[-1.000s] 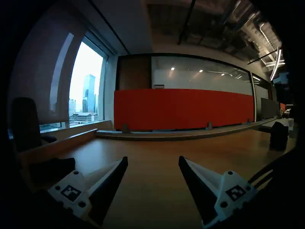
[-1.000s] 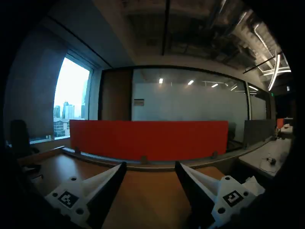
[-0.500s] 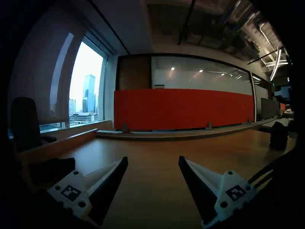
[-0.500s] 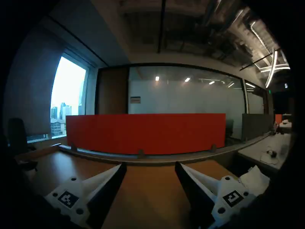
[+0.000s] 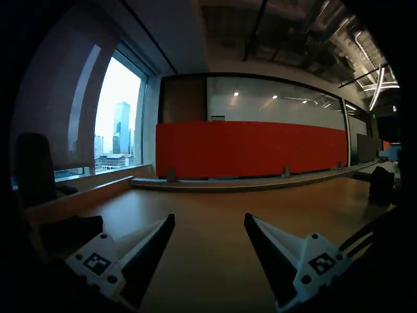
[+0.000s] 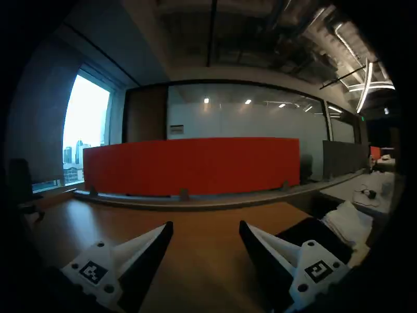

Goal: Fold towel

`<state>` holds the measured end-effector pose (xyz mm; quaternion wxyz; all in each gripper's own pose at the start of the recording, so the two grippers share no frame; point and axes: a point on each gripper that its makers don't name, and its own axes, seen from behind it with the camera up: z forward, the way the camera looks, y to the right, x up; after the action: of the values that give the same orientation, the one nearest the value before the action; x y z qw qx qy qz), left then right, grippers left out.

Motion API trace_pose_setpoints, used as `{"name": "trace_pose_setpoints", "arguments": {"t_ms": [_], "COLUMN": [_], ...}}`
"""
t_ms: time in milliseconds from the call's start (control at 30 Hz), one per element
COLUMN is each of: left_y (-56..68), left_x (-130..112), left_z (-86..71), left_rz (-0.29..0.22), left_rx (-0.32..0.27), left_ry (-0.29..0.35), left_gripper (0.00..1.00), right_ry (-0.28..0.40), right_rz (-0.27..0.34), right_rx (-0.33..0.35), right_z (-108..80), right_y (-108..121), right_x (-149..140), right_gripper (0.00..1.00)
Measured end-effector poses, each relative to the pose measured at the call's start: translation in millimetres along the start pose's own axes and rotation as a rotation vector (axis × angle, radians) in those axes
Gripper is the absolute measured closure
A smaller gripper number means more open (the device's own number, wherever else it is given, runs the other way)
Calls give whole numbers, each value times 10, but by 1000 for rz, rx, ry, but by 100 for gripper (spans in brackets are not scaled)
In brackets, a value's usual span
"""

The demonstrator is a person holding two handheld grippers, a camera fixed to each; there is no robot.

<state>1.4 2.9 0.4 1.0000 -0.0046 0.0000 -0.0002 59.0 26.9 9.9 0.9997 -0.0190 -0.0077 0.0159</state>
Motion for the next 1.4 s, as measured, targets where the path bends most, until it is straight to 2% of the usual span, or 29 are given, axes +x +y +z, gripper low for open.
{"name": "trace_pose_setpoints", "arguments": {"t_ms": [700, 1400], "left_y": [-1, -3], "left_x": [-2, -3], "left_z": [0, -3], "left_rz": [0, 0], "left_rx": [0, 0], "left_ry": [0, 0], "left_gripper": [1, 1], "right_ry": [8, 15], "right_rz": [6, 22], "right_rx": [21, 10], "right_z": [-45, -65], "right_y": [-39, -41], "right_x": [-460, -584], "right_gripper": [2, 2]}}
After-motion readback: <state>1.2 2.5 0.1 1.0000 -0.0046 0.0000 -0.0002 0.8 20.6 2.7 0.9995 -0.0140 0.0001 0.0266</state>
